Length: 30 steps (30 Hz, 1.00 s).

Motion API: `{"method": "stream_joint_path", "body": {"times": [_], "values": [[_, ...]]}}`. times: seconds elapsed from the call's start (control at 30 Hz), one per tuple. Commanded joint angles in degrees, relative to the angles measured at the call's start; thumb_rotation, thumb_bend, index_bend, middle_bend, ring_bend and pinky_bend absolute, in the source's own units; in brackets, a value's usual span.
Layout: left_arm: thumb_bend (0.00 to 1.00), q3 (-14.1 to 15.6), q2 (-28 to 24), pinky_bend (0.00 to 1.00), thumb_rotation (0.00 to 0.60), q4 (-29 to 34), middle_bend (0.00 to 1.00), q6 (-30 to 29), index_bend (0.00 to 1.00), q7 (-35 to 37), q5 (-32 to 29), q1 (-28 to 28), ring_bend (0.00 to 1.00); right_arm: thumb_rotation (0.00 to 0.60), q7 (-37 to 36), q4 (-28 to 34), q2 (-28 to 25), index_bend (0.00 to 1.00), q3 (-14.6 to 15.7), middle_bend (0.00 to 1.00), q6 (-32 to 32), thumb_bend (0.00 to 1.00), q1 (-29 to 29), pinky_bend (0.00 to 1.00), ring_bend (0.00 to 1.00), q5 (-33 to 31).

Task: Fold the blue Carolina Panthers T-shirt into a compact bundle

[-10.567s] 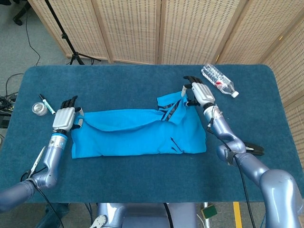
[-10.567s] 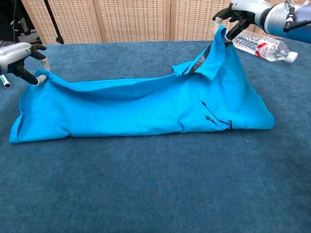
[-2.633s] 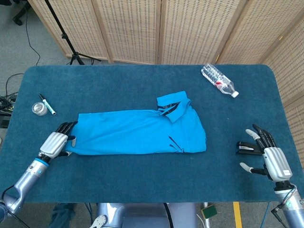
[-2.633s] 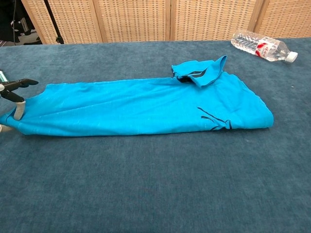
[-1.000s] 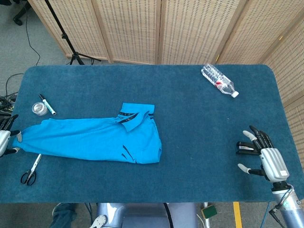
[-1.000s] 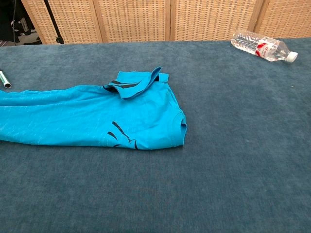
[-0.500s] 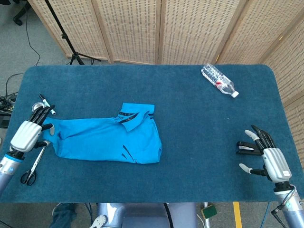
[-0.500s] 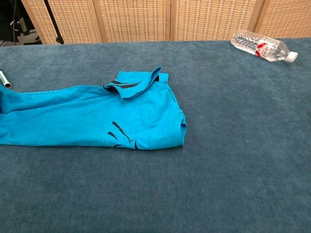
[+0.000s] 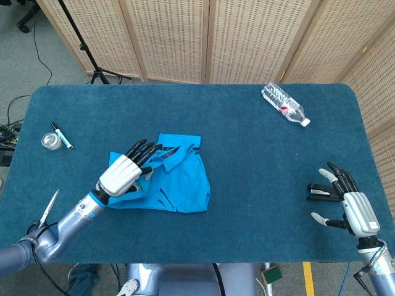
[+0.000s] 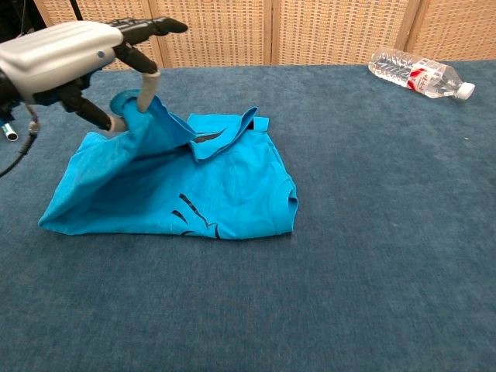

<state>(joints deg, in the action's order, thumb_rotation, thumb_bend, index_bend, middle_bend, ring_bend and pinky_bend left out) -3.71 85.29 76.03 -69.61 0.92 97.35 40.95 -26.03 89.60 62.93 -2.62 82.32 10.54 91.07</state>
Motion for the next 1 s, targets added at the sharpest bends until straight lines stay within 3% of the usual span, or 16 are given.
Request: {"method": "stream_joint_path", "body": {"times": [0.03,0.2,0.53,0.6,0.67,0.73,0.77,0.87,1.0], "values": [[0.69,-1.5,3.2,0.00,0.600,1.9,0.00,4.2,0.81,-4.5,-1.2,2.9,0.00,0.600,-0.1,0.0,0.0,0.12,0.1,0.00,0.0,0.00,0.0,0.00,0.00,0.1],[0.68,-2.6,10.2,0.00,0.600,-0.3,0.00,8.5,0.81,-11.0,-3.3,5.6,0.00,0.600,-0.1,0.0,0.0,0.12,0.2,0.00,-0.1,0.00,0.1,0.00,0.00,0.4],[0.63,-3.5,18.7,0.00,0.600,-4.9,0.00,10.7,0.79,-14.3,-5.4,8.3,0.00,0.600,-0.4,0.0,-0.1,0.12,0.3,0.00,-0.3,0.00,0.2,0.00,0.00,0.2],[0.53,-3.9,20.3,0.00,0.600,-6.1,0.00,10.8,0.61,-15.3,-6.7,8.2,0.00,0.600,-0.5,-0.1,-0.1,0.12,0.3,0.00,-0.4,0.00,0.3,0.00,0.00,0.2],[0.32,-4.5,21.6,0.00,0.600,-6.7,0.00,10.7,0.25,-16.2,-8.1,8.0,0.00,0.600,-0.6,-0.1,-0.1,0.12,0.3,0.00,-0.5,0.00,0.3,0.00,0.00,0.2],[0.18,-4.9,22.2,0.00,0.600,-6.9,0.00,10.6,0.06,-16.4,-8.9,7.9,0.00,0.600,-0.7,-0.1,-0.1,0.12,0.3,0.00,-0.5,0.00,0.3,0.00,0.00,0.2],[0.12,-5.1,22.3,0.00,0.600,-6.8,0.00,10.4,0.01,-16.3,-9.2,7.8,0.00,0.600,-0.7,-0.1,-0.1,0.12,0.3,0.00,-0.5,0.00,0.3,0.00,0.00,0.1],[0.01,-5.4,21.7,0.00,0.600,-5.6,0.00,10.0,0.00,-14.8,-9.7,7.6,0.00,0.600,-0.8,-0.2,-0.1,0.12,0.2,0.00,-0.7,0.00,0.4,0.00,0.00,0.0],[0.00,-6.0,20.3,0.00,0.600,-3.4,0.00,9.9,0.00,-11.7,-10.7,7.3,0.00,0.600,-0.8,-0.3,0.0,0.12,0.3,0.00,-0.8,0.00,0.5,0.00,0.00,0.0]]}}
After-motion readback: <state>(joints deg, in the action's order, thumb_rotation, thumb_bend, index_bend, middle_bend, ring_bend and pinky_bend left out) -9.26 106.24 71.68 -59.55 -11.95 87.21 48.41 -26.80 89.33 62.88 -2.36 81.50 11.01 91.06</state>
